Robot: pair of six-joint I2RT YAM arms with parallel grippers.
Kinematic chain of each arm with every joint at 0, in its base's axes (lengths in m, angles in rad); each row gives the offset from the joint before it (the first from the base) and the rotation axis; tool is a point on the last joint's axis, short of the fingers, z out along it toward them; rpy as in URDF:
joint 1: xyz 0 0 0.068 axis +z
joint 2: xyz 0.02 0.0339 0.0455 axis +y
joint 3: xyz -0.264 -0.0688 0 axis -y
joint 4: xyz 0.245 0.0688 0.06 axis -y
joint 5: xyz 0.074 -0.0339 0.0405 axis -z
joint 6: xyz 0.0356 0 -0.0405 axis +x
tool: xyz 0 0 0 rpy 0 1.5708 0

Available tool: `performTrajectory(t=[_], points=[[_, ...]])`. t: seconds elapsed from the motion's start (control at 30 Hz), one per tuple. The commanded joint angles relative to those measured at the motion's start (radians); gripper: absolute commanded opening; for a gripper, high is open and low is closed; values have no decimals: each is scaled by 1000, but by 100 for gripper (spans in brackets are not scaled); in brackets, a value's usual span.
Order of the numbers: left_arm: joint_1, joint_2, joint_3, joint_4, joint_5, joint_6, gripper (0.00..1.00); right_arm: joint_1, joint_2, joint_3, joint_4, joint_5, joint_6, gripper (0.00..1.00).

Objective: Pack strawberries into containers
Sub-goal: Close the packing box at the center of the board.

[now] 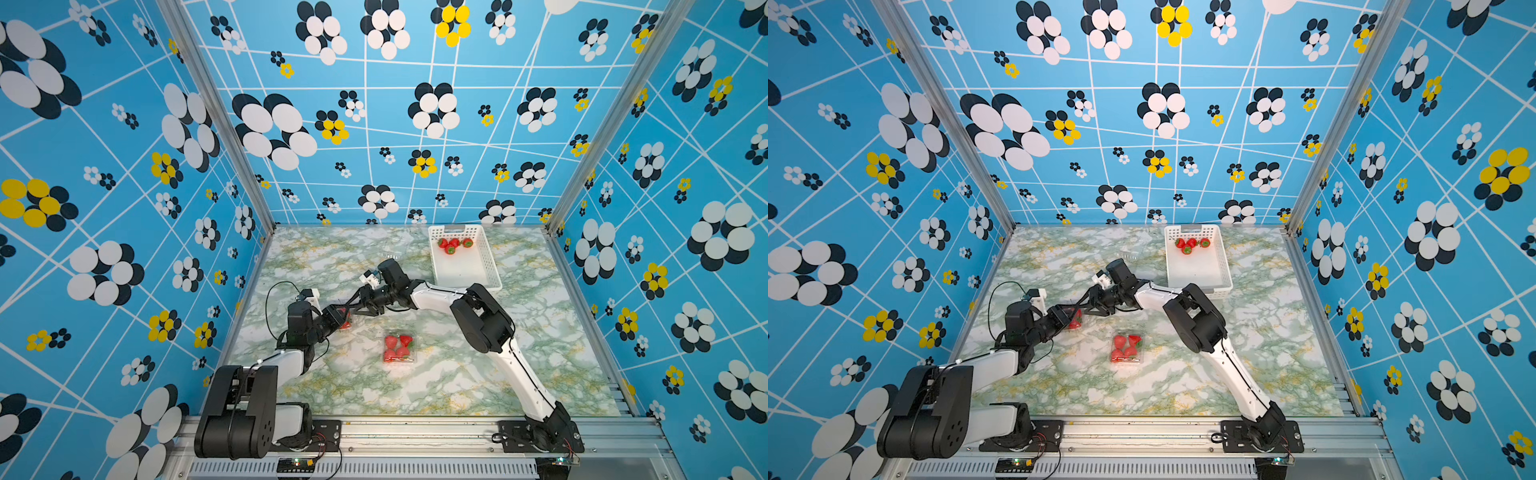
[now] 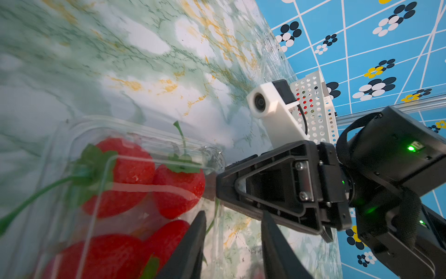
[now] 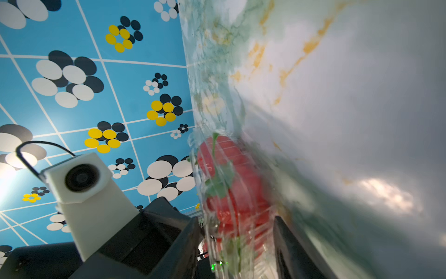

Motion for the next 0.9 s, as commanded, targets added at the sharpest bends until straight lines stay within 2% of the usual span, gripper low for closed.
performTrajectory(t=[0.0, 0.87], points=[[-8, 14, 2, 6, -3, 1, 40, 11, 24, 36, -31, -11, -12, 50], [-9, 58, -1, 53, 8, -8, 39, 14, 104, 160, -56, -15, -23, 46]])
